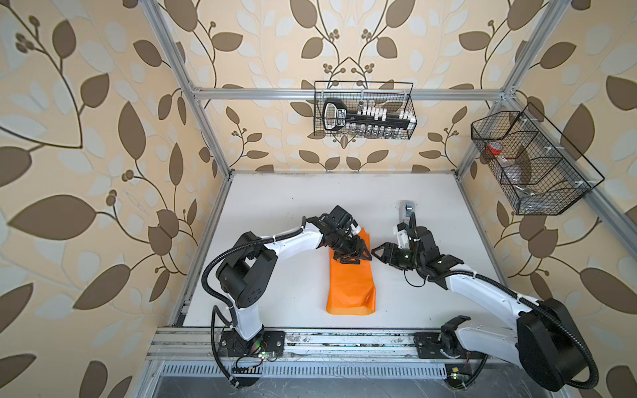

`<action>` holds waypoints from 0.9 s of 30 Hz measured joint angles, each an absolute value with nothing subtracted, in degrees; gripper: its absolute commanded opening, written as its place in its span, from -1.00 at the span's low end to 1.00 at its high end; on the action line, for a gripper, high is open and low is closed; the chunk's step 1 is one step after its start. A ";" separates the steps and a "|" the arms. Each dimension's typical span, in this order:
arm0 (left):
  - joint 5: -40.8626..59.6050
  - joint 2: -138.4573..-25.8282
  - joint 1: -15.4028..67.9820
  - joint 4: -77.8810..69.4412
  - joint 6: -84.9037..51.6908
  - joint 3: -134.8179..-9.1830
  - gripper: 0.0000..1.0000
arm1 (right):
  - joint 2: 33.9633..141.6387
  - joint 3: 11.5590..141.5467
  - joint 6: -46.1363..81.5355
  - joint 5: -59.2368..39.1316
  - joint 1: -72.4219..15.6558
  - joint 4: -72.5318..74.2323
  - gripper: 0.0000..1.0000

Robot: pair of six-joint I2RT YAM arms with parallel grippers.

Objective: Wrap the gift box in paper

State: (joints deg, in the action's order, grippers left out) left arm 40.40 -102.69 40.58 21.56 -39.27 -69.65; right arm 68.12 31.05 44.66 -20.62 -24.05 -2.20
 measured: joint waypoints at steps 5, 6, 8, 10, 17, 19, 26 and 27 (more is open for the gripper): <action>40.38 -102.69 40.58 21.32 -39.29 -69.47 0.03 | 71.13 29.80 44.77 -22.63 -25.85 0.30 0.11; 40.38 -102.69 40.58 21.28 -39.29 -69.45 0.03 | 71.88 29.78 44.80 -22.98 -26.41 0.78 0.09; 40.40 -102.69 40.58 21.30 -39.24 -69.43 0.03 | 72.99 29.78 45.06 -23.18 -27.42 1.89 0.01; 40.38 -102.69 40.58 21.30 -39.24 -69.43 0.02 | 74.02 29.78 45.36 -23.18 -27.99 3.01 -0.06; 40.25 -102.69 40.58 21.50 -39.27 -69.63 0.02 | 75.53 29.71 46.02 -23.59 -28.82 5.30 -0.31; 40.03 -102.69 40.60 22.24 -39.24 -70.11 0.02 | 75.53 29.52 46.11 -23.66 -28.86 5.80 -0.34; 34.04 -102.35 41.47 30.28 -38.39 -74.50 0.06 | 76.05 29.30 46.28 -24.25 -28.88 7.64 -0.43; 33.04 -101.91 41.58 31.81 -38.00 -75.16 0.05 | 76.12 29.30 46.30 -24.29 -28.86 7.79 -0.43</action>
